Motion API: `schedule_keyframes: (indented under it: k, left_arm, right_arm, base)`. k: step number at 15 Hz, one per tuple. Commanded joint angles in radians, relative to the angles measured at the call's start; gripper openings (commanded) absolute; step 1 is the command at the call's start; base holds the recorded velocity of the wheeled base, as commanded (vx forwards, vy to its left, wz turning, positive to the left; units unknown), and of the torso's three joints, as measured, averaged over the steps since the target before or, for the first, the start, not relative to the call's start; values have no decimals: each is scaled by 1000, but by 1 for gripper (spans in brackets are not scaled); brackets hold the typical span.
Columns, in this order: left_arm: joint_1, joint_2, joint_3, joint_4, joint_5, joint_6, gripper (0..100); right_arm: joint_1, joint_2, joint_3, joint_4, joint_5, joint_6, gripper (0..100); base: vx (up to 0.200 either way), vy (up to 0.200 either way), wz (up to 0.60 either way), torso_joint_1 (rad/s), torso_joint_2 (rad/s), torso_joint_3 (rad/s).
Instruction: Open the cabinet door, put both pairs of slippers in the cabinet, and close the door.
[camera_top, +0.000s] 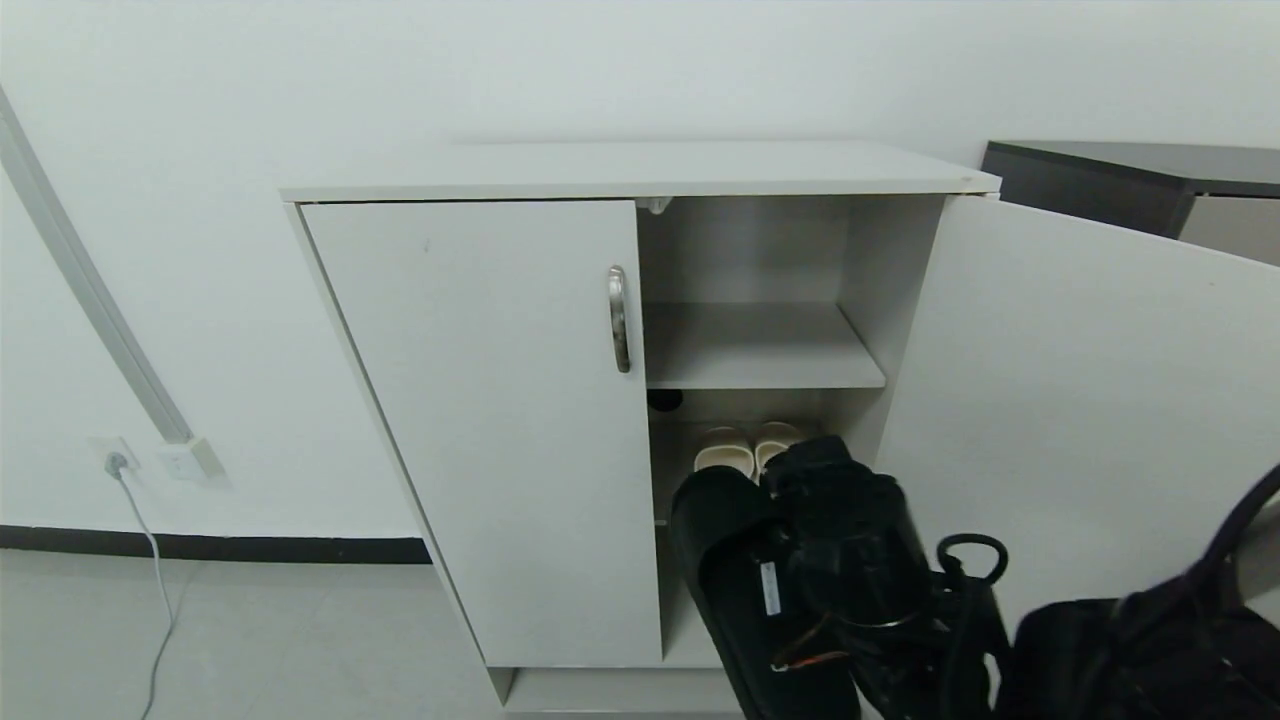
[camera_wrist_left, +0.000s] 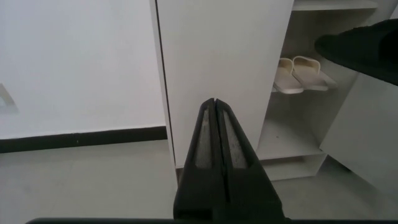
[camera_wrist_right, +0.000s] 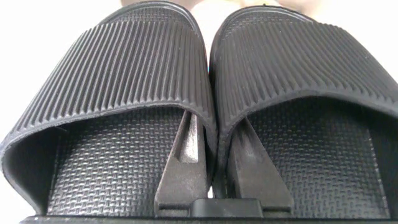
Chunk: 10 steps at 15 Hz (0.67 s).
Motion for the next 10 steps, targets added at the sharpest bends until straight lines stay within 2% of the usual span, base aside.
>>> schedule_keyframes:
  k: [1,3,4,6,10]
  left_arm:
    - [0,0,0,0,0,0,0]
    - [0,2,0,0,0,0,0]
    - [0,2,0,0,0,0,0]
    - [0,2,0,-1,0,0,0]
    - [0,0,1,0,0,0,0]
  right_arm:
    - [21,131,-329,320,-148,170,0]
    - [13,133,-538,586,-236,262,0]
    - [7,124,-590,639,-240,260,0]
    - [-10,81,-635,658,-240,214,0]
    - [-31,62,-638,605,-202,171,0]
  base:
    - [0,0,0,0,0,0]
    - [0,0,0,0,0,0]
    - [0,0,0,0,0,0]
    - [0,0,0,0,0,0]
    - [0,0,0,0,0,0]
